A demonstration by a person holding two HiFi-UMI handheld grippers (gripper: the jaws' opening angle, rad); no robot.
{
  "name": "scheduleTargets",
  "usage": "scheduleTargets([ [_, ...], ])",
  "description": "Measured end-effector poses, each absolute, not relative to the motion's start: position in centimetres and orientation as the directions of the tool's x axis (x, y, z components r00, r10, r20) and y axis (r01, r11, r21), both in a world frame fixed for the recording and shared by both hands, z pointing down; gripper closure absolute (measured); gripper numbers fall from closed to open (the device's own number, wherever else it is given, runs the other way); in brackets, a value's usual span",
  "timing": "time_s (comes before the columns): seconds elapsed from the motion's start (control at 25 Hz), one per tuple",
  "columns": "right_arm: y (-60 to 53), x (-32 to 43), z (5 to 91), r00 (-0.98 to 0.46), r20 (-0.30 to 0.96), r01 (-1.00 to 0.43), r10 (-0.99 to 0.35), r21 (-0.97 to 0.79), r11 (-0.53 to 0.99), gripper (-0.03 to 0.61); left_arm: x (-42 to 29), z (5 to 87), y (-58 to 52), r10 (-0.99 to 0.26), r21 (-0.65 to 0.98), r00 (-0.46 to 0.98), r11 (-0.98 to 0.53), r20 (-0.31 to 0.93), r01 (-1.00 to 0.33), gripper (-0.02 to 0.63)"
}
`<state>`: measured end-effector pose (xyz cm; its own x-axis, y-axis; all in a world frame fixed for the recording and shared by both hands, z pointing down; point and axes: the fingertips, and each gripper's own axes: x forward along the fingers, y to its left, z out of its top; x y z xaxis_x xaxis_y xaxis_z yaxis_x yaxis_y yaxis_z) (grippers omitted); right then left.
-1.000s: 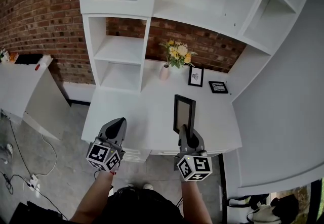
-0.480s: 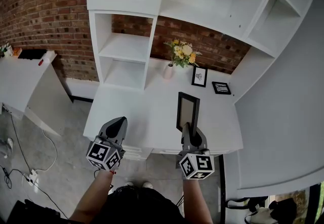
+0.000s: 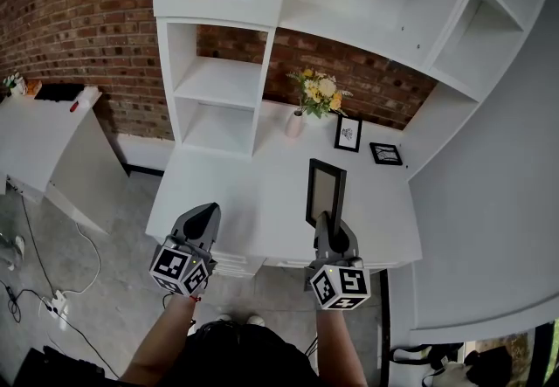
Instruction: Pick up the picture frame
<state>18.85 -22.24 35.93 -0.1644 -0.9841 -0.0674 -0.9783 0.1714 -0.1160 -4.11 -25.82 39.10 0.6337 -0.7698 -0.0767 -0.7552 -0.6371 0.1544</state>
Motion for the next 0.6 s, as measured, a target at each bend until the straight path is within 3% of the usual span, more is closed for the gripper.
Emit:
scheduleTargets([
  [0.6, -23.6, 17.8, 36.8, -0.197, -0.061, -0.972, -0.979, -0.123, 0.203, 0.565, -5.2, 39.8, -26.7, -0.794, 0.158, 0.605, -0.607, -0.063, -0.779, 0.626],
])
